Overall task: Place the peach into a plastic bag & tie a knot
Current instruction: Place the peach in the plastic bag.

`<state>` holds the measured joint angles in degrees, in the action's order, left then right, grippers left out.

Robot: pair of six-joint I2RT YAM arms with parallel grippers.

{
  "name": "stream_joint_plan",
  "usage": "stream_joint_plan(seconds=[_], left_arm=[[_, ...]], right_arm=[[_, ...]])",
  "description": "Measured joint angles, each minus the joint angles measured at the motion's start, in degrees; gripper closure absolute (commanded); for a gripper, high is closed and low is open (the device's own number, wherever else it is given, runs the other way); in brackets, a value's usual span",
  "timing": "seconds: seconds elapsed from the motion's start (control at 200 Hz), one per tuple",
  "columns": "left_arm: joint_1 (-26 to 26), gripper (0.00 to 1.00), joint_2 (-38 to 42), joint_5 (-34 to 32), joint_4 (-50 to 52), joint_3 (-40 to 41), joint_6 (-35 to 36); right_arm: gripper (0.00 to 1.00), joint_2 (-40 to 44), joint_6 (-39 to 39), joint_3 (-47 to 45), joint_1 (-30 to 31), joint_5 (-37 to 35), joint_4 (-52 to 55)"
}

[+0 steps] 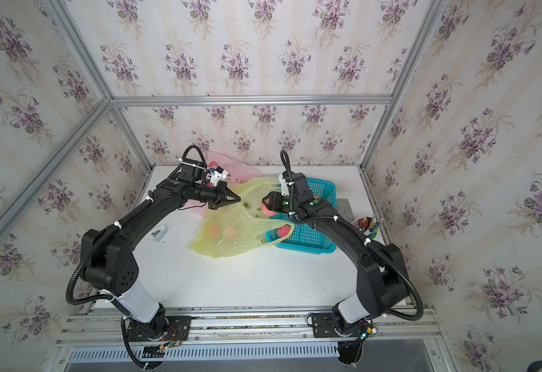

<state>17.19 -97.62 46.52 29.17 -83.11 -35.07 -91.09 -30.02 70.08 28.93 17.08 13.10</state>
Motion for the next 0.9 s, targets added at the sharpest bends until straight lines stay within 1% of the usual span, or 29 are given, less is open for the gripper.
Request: stream_joint_plan(seconds=[0.055,0.145,0.205,0.295,0.35,0.45,0.579,0.754,0.834,0.904], left_arm=[[0.0,1.0,0.2,0.0,0.0,0.0,-0.1],[0.0,1.0,0.2,-0.1,-0.1,0.2,0.0],[0.0,1.0,0.2,-0.1,0.0,0.4,-0.1],[-0.1,1.0,0.1,-0.2,-0.1,0.6,0.0],[-0.2,1.0,0.0,-0.3,-0.1,0.7,0.0],[-0.7,1.0,0.0,-0.3,-0.1,0.7,0.1],[-1.1,1.0,0.1,-0.4,-0.1,1.2,0.1],[-1.2,1.0,0.0,-0.4,-0.1,1.3,0.2],[-1.2,1.0,0.0,-0.4,-0.1,1.3,0.2],[-1.2,1.0,0.0,-0.4,-0.1,1.4,0.1]], right_arm=[[0.2,-3.7,-0.5,2.1,0.4,2.1,-0.9],[0.12,-6.5,-1.6,2.8,0.4,5.5,-2.2],[0.09,-6.7,-2.0,2.8,0.4,7.5,-2.7],[0.09,-5.5,-2.1,2.4,0.4,9.6,-3.8],[0.11,-3.8,-1.9,1.7,0.4,10.4,-3.7],[0.13,1.9,-0.7,0.1,0.3,10.6,-2.3],[0.16,11.6,2.7,-2.6,-0.2,7.2,2.4],[0.25,25.2,4.7,-8.4,-2.6,0.2,11.2],[0.3,29.3,5.0,-10.9,-2.6,-0.3,13.7],[0.36,30.9,5.0,-12.9,-2.6,-0.1,15.4]])
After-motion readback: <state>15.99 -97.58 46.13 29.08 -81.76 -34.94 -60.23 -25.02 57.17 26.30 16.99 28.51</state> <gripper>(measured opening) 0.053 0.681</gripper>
